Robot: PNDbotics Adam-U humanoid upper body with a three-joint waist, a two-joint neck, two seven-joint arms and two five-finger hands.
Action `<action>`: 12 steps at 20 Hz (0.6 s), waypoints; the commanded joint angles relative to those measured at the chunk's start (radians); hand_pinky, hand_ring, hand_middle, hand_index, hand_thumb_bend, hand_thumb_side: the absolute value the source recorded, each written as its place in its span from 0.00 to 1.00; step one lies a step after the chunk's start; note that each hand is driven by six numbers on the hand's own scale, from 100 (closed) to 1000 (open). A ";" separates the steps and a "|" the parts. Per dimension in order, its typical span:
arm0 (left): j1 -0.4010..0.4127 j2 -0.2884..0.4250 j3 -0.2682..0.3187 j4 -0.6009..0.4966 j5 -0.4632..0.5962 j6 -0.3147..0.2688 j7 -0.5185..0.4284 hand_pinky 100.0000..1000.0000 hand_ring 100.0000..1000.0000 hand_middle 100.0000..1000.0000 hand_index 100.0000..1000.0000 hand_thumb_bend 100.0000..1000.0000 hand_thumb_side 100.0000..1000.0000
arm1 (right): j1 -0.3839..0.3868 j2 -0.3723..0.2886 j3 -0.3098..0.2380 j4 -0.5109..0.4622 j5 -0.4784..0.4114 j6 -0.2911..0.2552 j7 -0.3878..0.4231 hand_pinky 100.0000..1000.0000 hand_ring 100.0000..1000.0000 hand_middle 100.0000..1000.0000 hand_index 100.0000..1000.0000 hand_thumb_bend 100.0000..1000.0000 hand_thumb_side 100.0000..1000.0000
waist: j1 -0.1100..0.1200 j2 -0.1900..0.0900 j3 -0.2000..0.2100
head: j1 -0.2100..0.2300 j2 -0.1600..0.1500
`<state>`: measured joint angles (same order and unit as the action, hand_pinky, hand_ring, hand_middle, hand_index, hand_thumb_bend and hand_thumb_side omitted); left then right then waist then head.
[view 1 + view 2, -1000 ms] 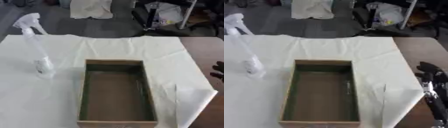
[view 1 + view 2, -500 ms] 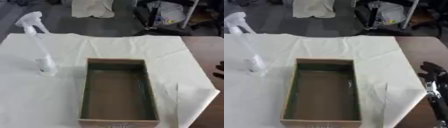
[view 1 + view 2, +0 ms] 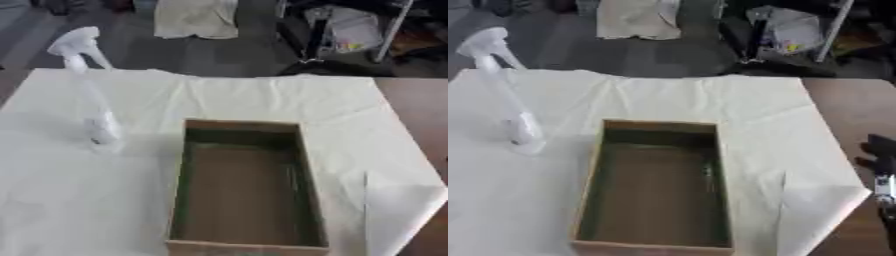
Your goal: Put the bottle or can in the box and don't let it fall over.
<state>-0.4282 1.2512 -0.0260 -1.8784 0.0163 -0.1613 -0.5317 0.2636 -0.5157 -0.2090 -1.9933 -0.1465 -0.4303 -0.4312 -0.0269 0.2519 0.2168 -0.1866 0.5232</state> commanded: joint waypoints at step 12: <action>-0.283 -0.072 -0.102 0.208 -0.041 -0.035 -0.129 0.85 0.75 0.76 0.83 0.00 0.59 | -0.015 -0.009 0.001 -0.007 -0.019 0.012 0.016 0.71 0.79 0.78 0.72 0.00 0.64 | 0.001 -0.014 -0.020 | 0.035 -0.032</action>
<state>-0.6945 1.1626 -0.1326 -1.6823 -0.0170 -0.1937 -0.6507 0.2527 -0.5130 -0.2022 -1.9932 -0.1596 -0.4182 -0.4179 -0.0281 0.2519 0.1978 -0.1555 0.5057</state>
